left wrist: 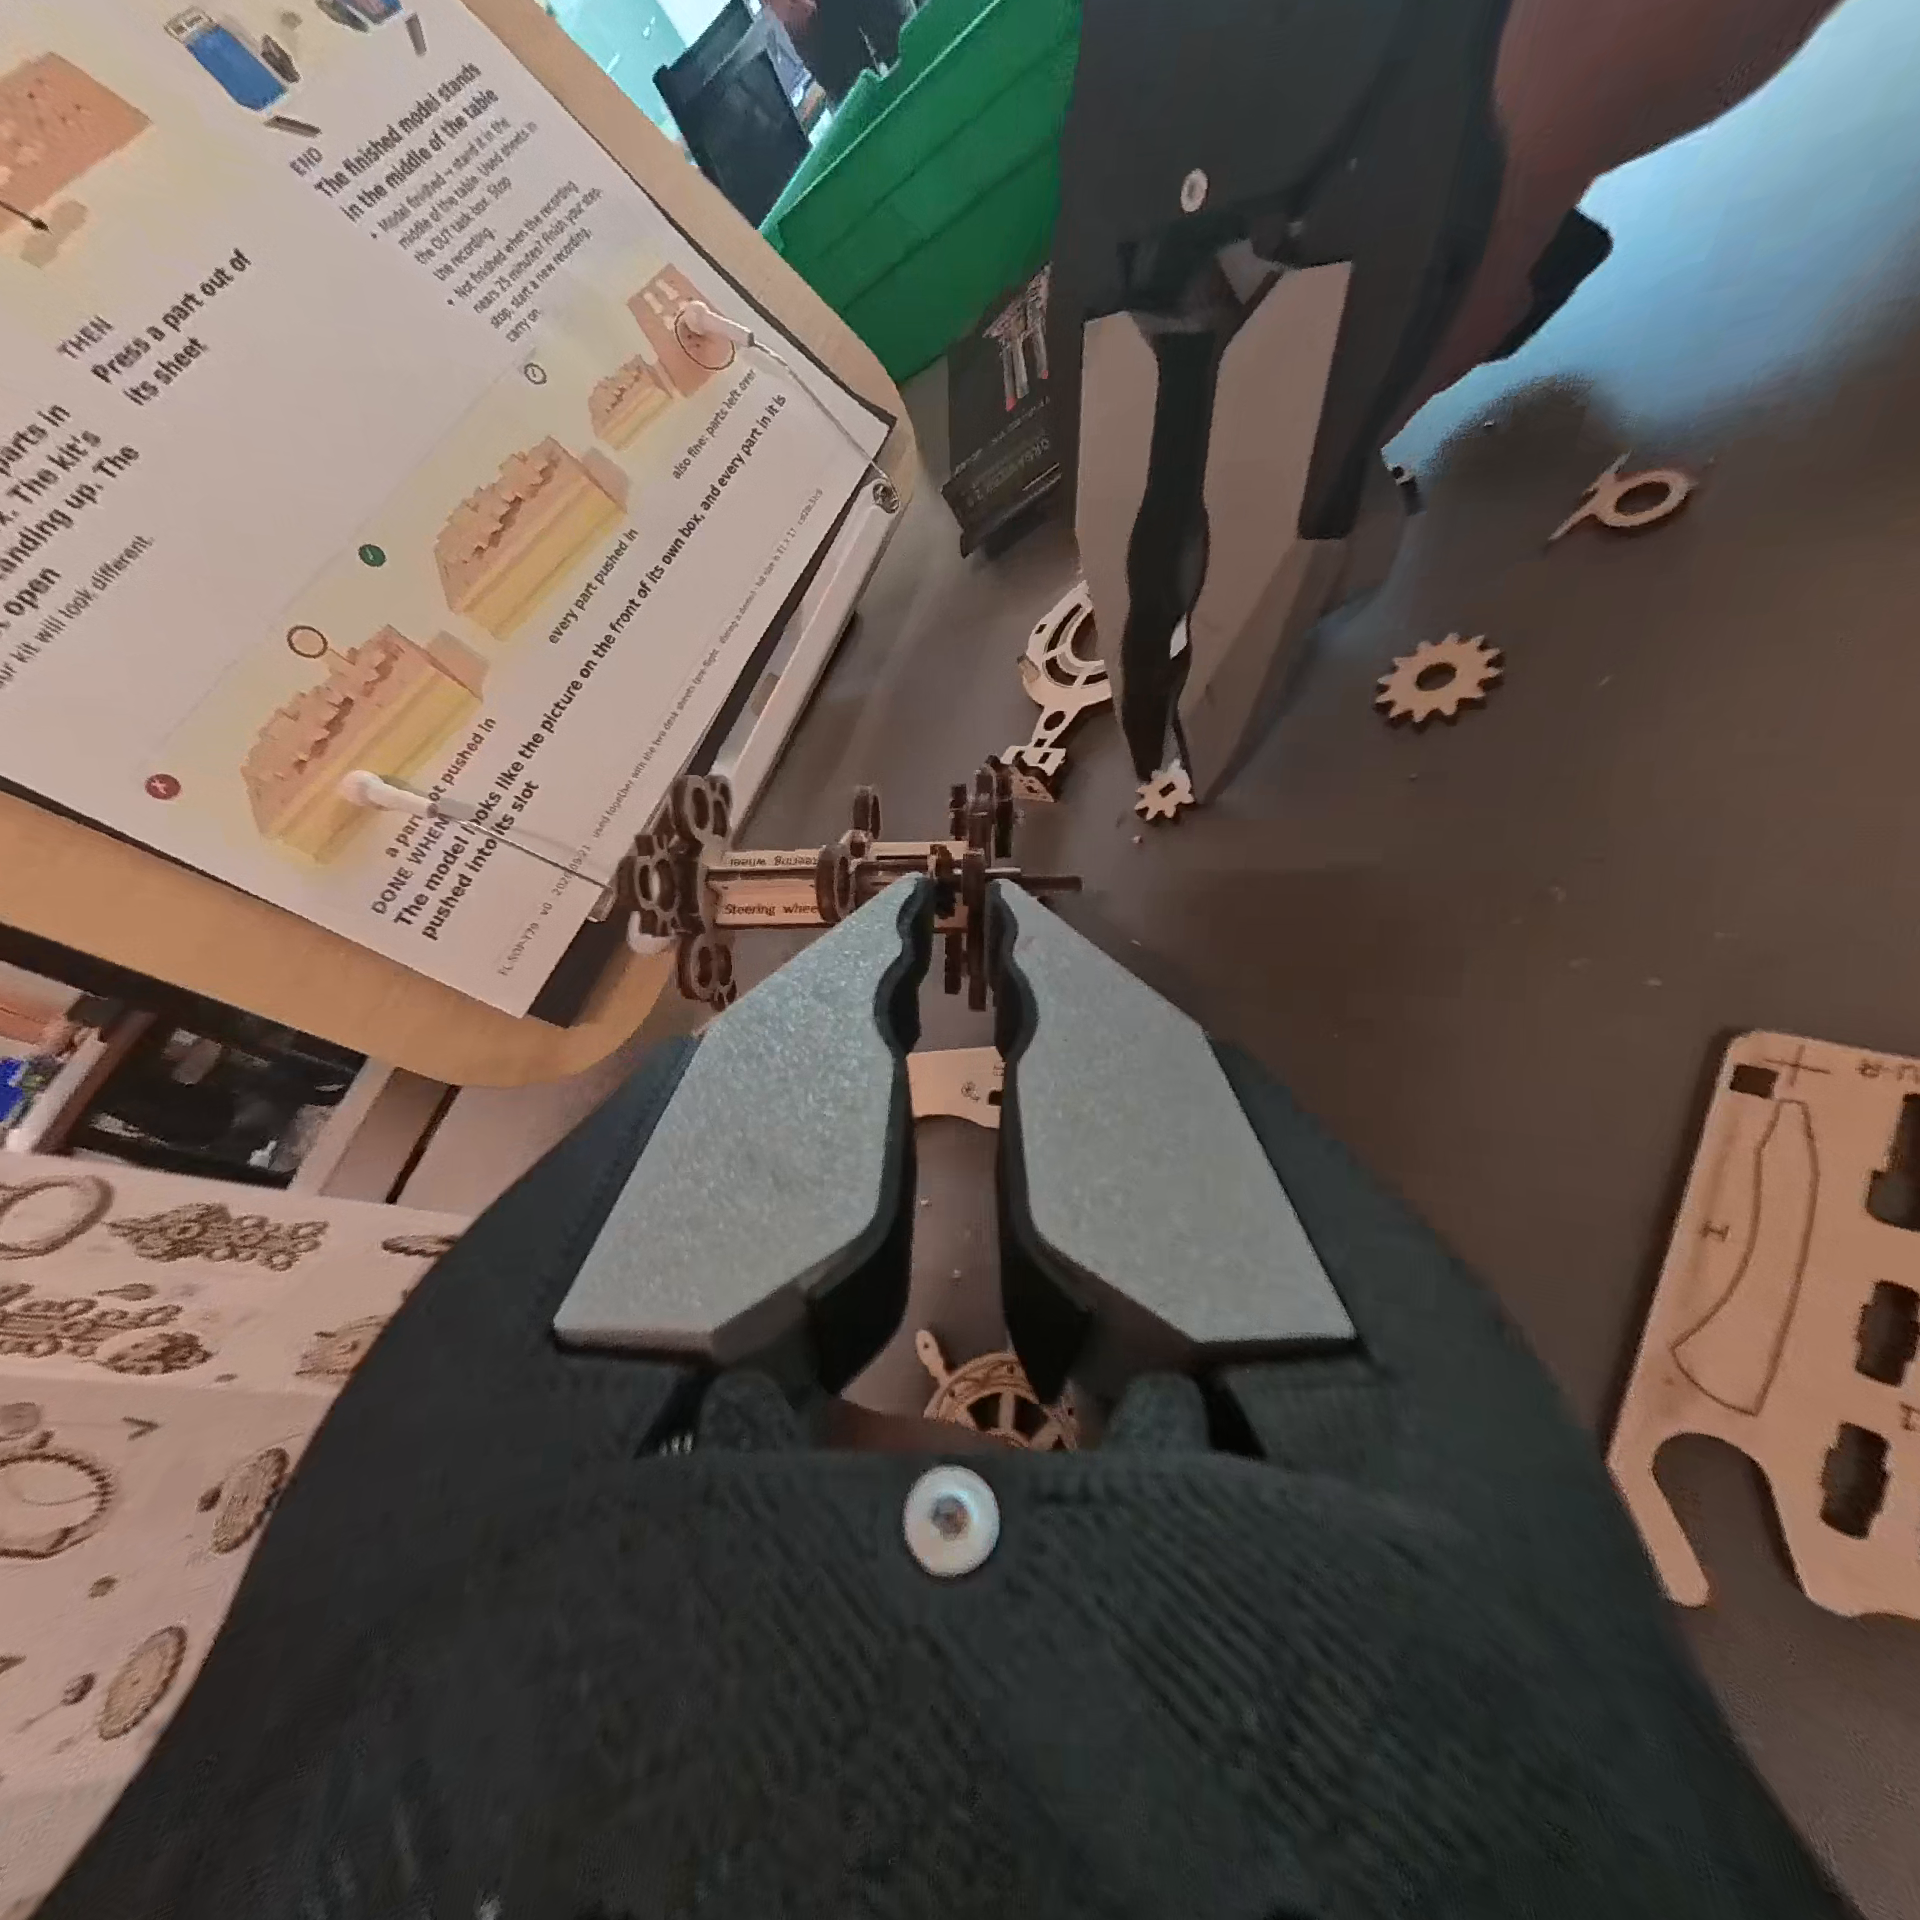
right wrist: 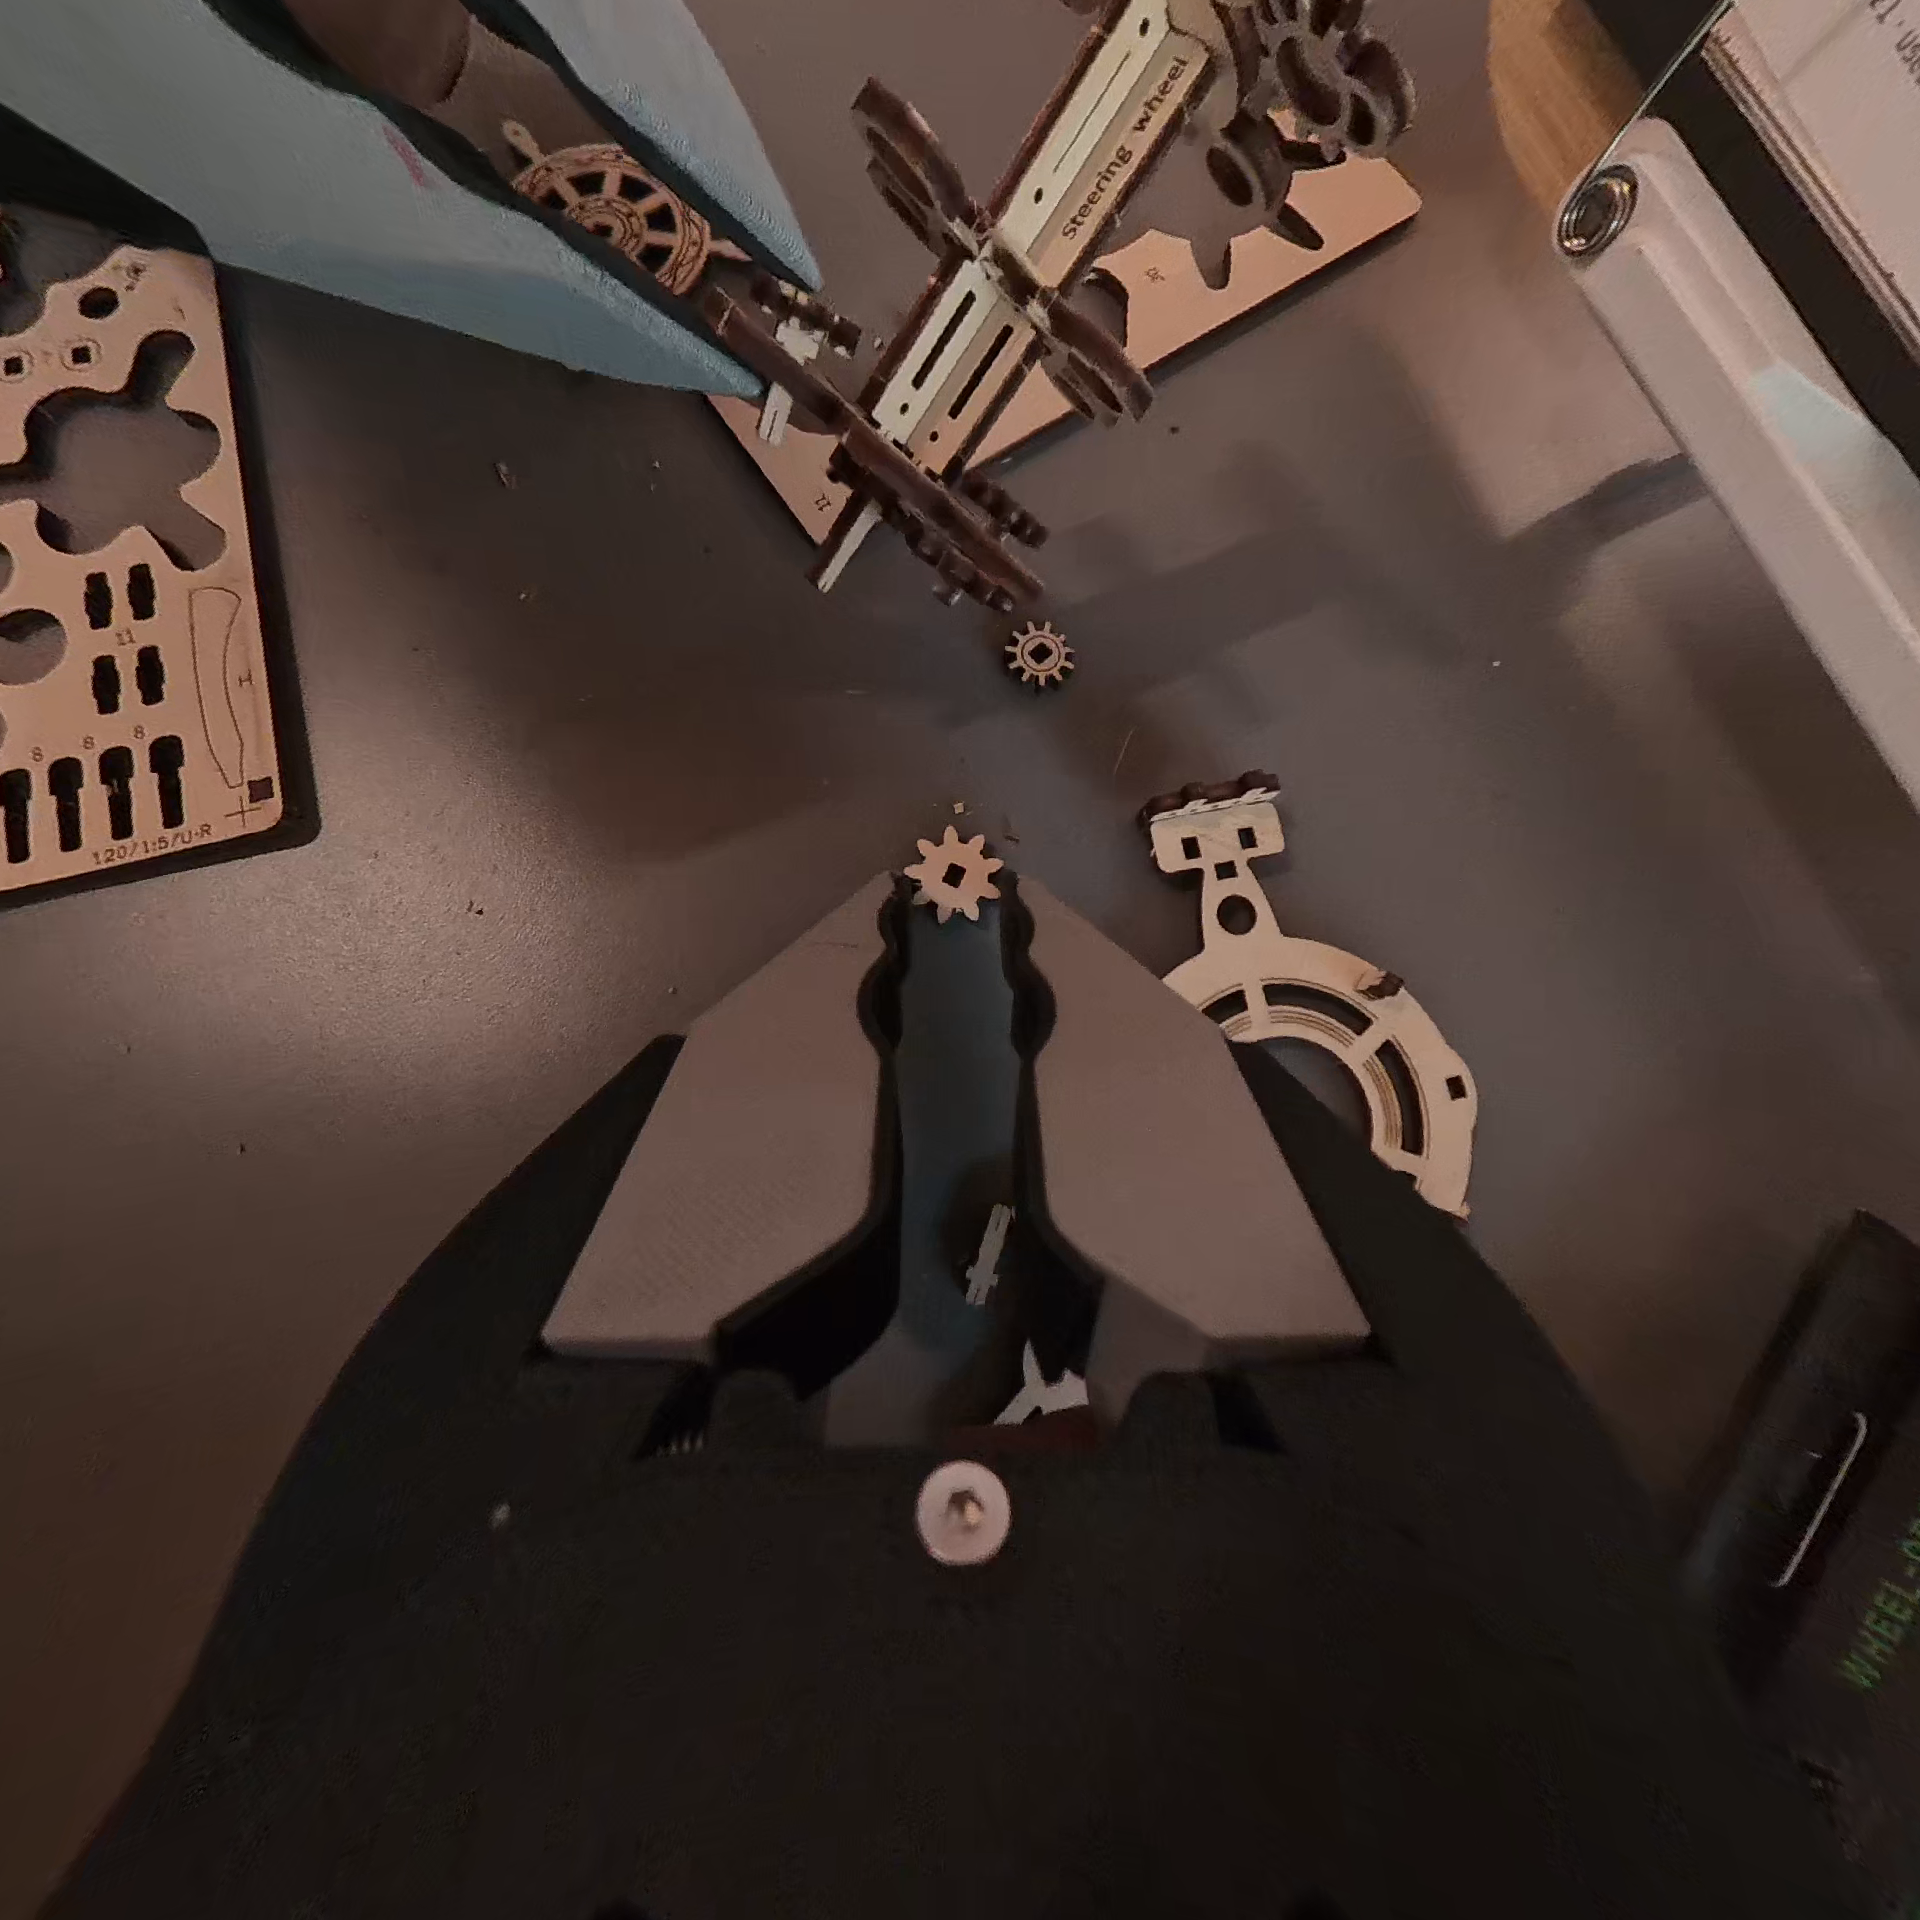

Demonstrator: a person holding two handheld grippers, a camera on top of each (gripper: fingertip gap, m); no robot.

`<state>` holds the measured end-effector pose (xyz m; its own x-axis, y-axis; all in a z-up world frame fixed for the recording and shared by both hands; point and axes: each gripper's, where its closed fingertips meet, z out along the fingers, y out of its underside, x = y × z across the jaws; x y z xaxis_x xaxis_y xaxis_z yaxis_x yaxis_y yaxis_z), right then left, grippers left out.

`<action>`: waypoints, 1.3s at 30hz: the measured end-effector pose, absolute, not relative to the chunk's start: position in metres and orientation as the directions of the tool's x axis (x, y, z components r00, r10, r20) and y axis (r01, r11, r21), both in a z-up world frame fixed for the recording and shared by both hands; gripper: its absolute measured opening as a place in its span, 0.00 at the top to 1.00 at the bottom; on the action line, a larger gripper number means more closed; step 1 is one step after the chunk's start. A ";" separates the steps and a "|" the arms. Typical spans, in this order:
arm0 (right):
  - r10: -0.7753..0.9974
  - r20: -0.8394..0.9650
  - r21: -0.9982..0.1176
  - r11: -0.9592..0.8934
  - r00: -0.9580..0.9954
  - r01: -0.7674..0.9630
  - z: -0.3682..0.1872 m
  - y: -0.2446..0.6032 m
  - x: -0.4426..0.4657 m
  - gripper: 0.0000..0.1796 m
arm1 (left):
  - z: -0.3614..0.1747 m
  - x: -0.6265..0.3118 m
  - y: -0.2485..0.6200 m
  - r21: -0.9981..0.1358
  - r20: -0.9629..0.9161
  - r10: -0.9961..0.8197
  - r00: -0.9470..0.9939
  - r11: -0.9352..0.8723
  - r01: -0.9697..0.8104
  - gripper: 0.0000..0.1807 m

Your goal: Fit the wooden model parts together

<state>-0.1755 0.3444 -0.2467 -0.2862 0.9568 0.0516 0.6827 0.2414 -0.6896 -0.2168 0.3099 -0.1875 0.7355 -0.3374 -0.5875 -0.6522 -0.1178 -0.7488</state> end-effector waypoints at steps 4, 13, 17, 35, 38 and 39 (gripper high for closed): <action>0.947 0.036 -0.709 0.250 -0.320 0.660 -0.244 0.338 -0.173 0.93 | -0.189 -0.217 0.309 -0.758 -0.573 -0.346 0.743 -0.122 -0.641 0.96; 0.863 0.084 -0.743 0.388 -0.498 0.546 -0.237 0.303 -0.165 0.93 | -0.202 -0.199 0.305 -0.659 -0.672 -0.405 0.620 -0.054 -0.750 0.96; 0.848 0.118 -0.740 0.422 -0.516 0.524 -0.237 0.293 -0.168 0.93 | -0.199 -0.182 0.297 -0.551 -0.785 -0.389 0.482 0.082 -0.831 0.96; 0.900 0.050 -0.712 0.336 -0.432 0.617 -0.246 0.294 -0.167 0.89 | -0.207 -0.192 0.308 -0.365 -0.898 -0.282 0.336 0.054 -0.929 0.96; 0.898 0.066 -0.708 0.349 -0.434 0.614 -0.247 0.294 -0.166 0.93 | -0.207 -0.192 0.307 -0.363 -0.899 -0.283 0.334 0.055 -0.930 0.96; 0.896 0.077 -0.706 0.359 -0.437 0.611 -0.246 0.294 -0.166 0.93 | -0.207 -0.192 0.307 -0.363 -0.899 -0.285 0.333 0.055 -0.930 0.96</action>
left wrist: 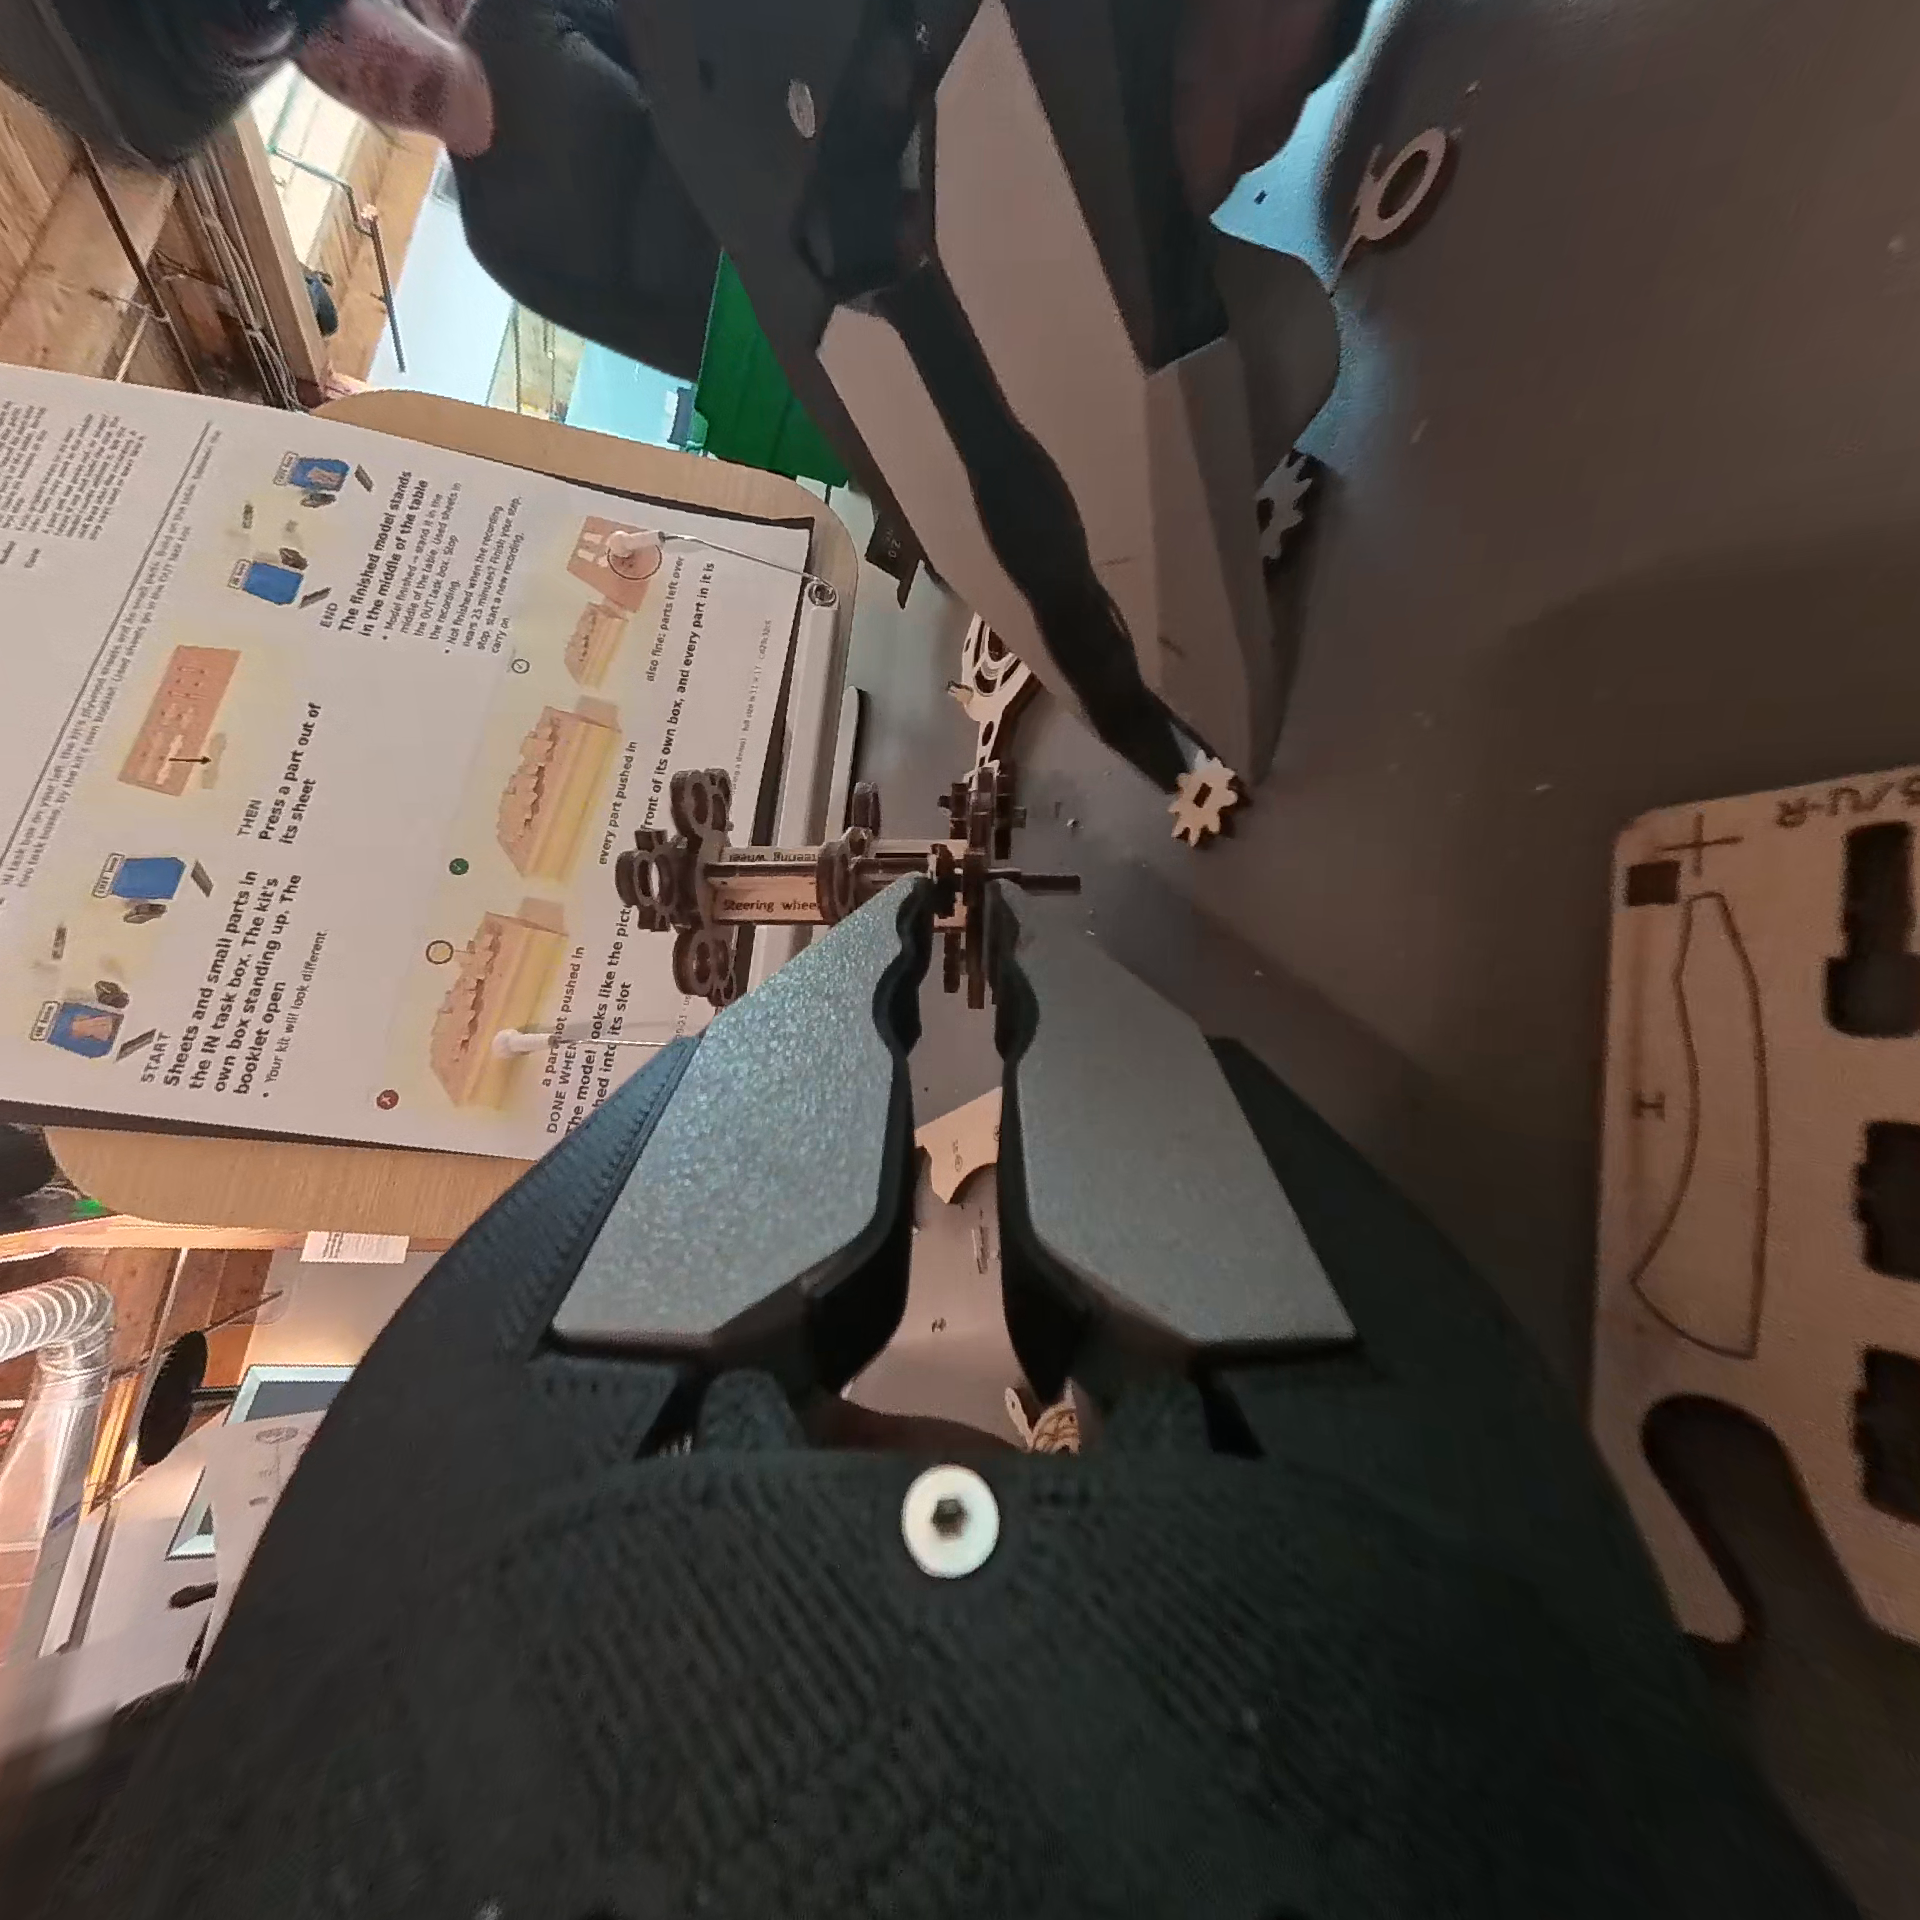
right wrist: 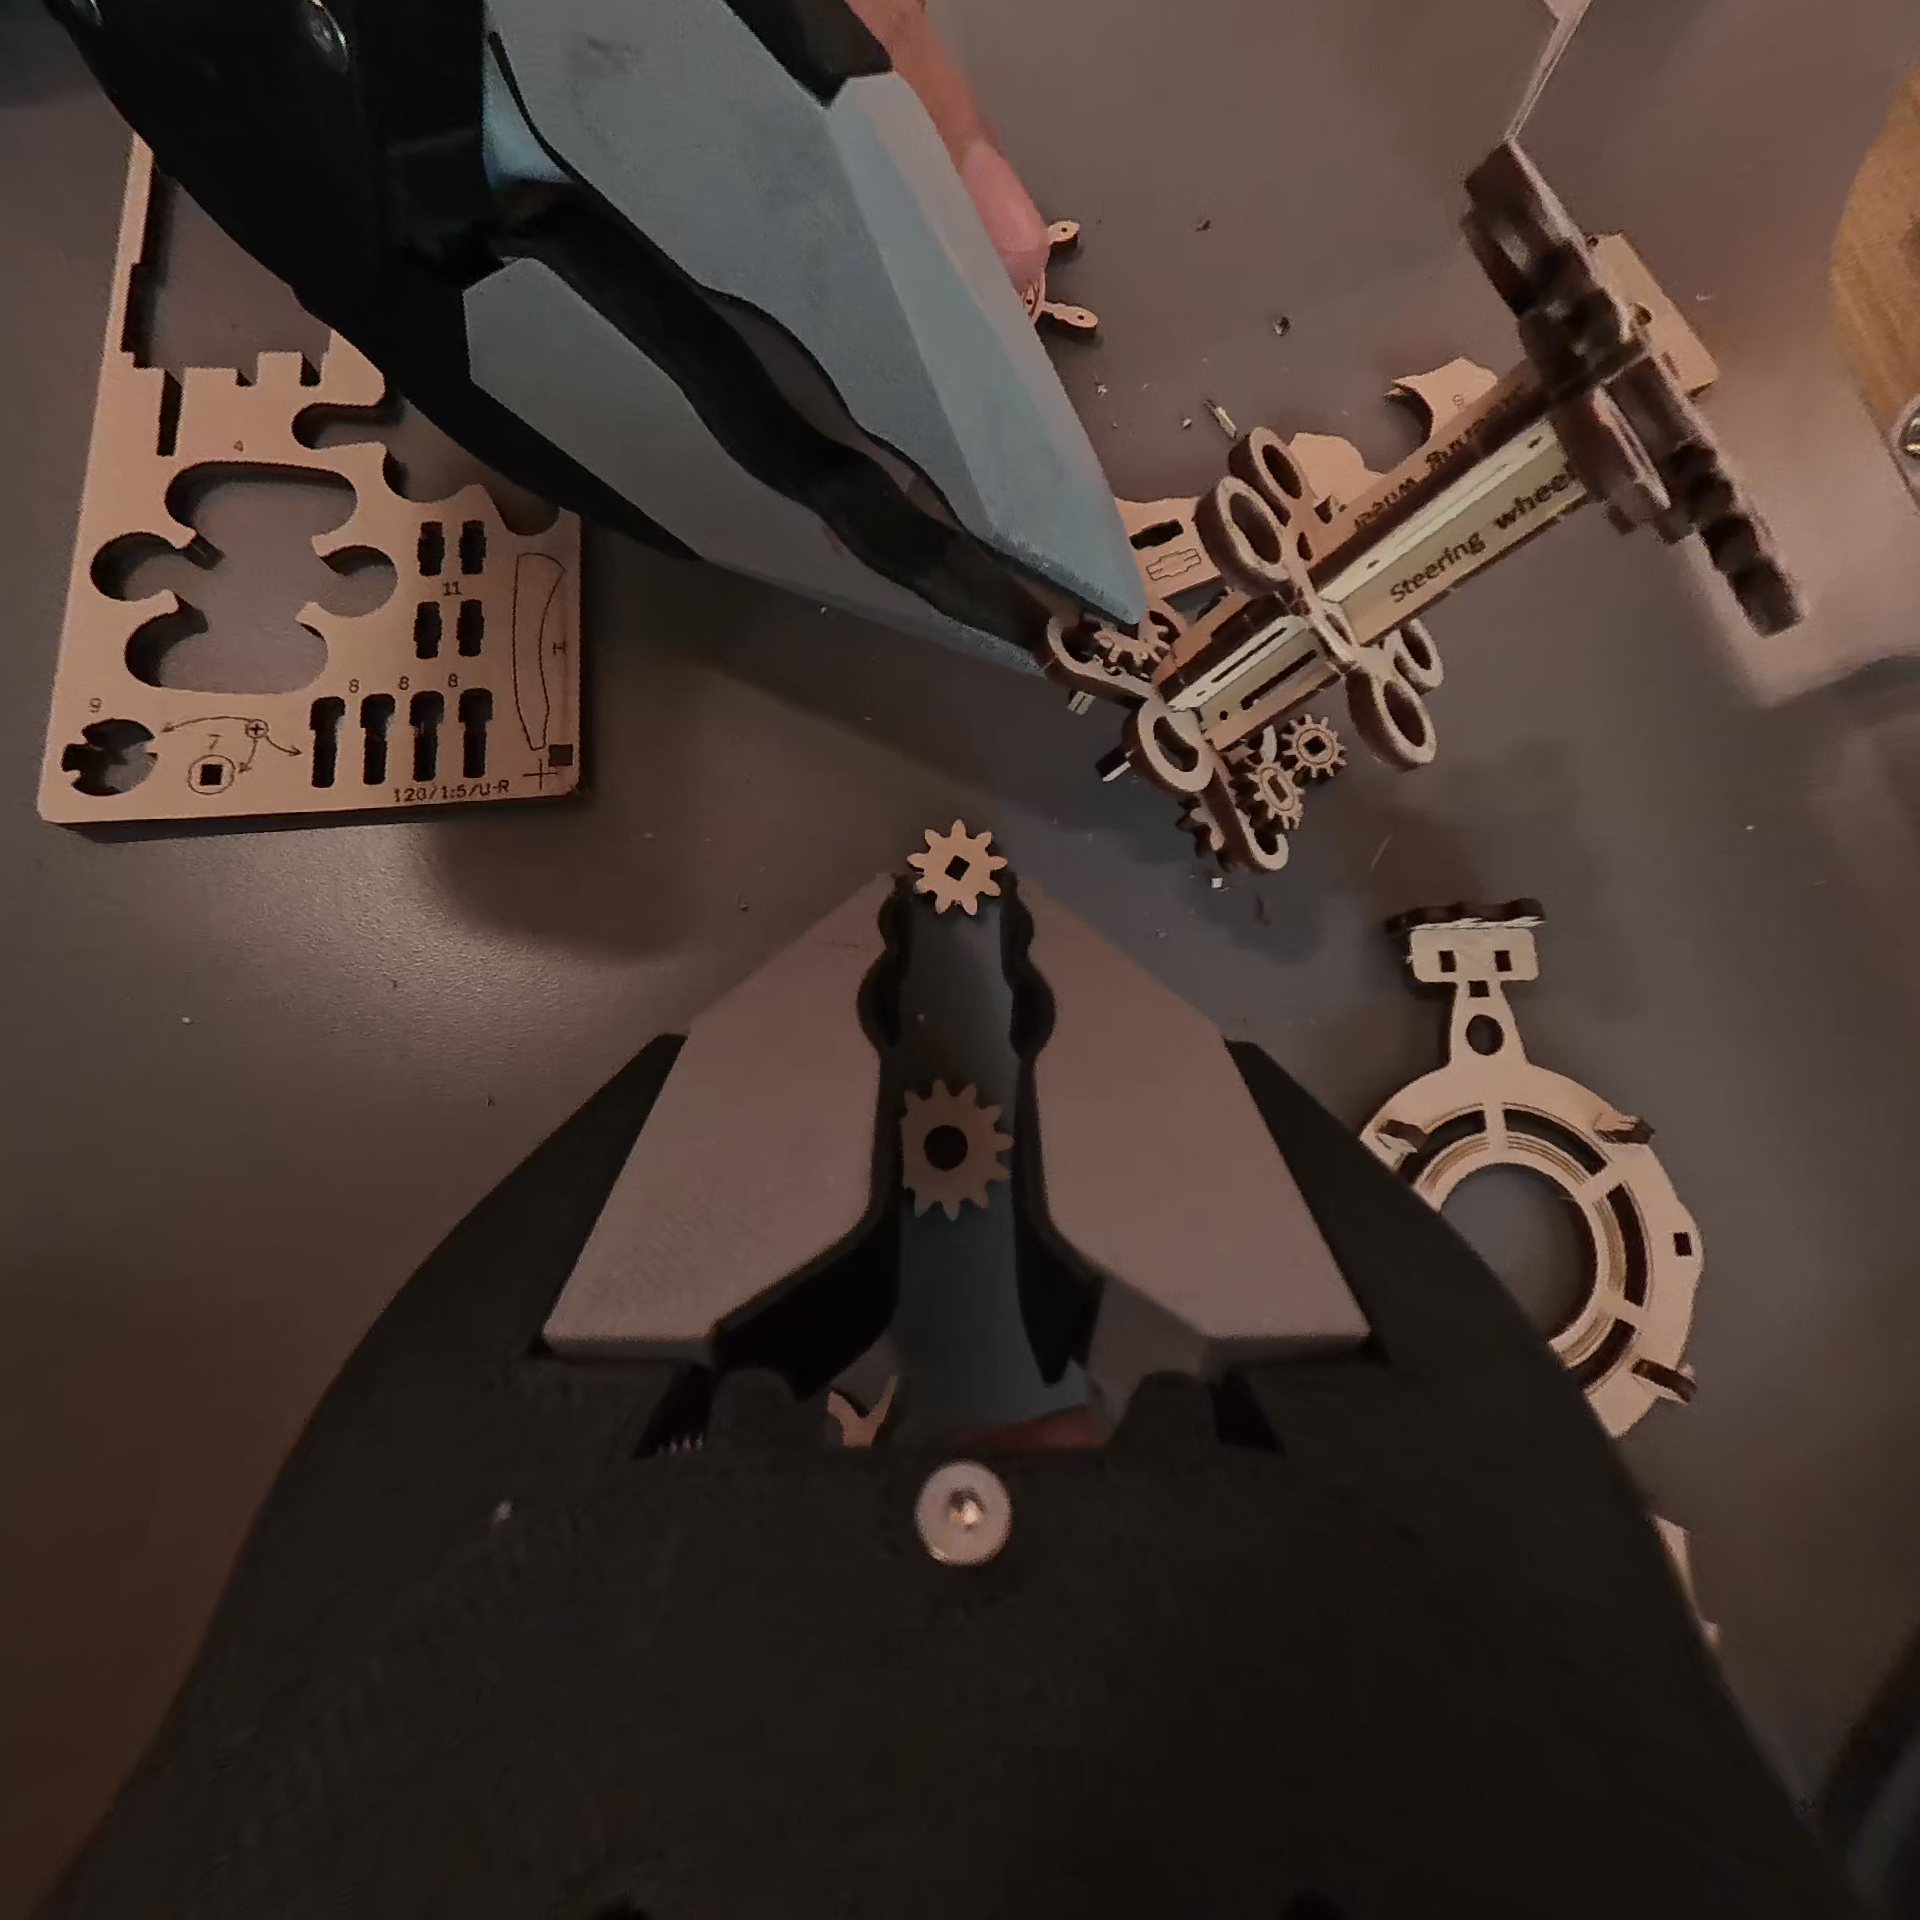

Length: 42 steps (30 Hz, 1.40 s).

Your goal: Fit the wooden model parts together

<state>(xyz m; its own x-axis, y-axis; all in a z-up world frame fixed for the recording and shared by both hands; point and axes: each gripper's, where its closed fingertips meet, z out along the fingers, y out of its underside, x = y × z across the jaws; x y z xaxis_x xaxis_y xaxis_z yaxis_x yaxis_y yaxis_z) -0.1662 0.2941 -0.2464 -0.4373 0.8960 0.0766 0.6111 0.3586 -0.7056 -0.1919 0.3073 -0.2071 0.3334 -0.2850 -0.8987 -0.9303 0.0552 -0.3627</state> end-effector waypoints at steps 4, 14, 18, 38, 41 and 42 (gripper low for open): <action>0.900 0.139 -0.700 0.385 -0.414 0.602 -0.245 0.302 -0.168 0.93 | -0.210 -0.192 0.308 -0.376 -0.888 -0.299 0.350 0.035 -0.926 0.96; 0.911 0.162 -0.702 0.376 -0.379 0.605 -0.244 0.314 -0.169 0.93 | -0.209 -0.211 0.315 -0.410 -0.870 -0.271 0.412 -0.068 -0.910 0.97; 0.932 0.140 -0.715 0.329 -0.335 0.617 -0.241 0.323 -0.169 0.93 | -0.208 -0.214 0.316 -0.419 -0.865 -0.260 0.429 -0.095 -0.903 0.96; 0.923 0.012 -0.728 0.272 -0.385 0.630 -0.233 0.327 -0.153 0.88 | -0.212 -0.220 0.316 -0.449 -0.837 -0.285 0.467 -0.131 -0.884 0.96; 0.916 -0.006 -0.701 0.282 -0.401 0.655 -0.243 0.325 -0.155 0.86 | -0.214 -0.219 0.316 -0.452 -0.833 -0.291 0.470 -0.132 -0.882 0.96; 0.912 0.000 -0.691 0.296 -0.410 0.659 -0.246 0.323 -0.155 0.85 | -0.214 -0.219 0.316 -0.451 -0.833 -0.292 0.470 -0.132 -0.883 0.97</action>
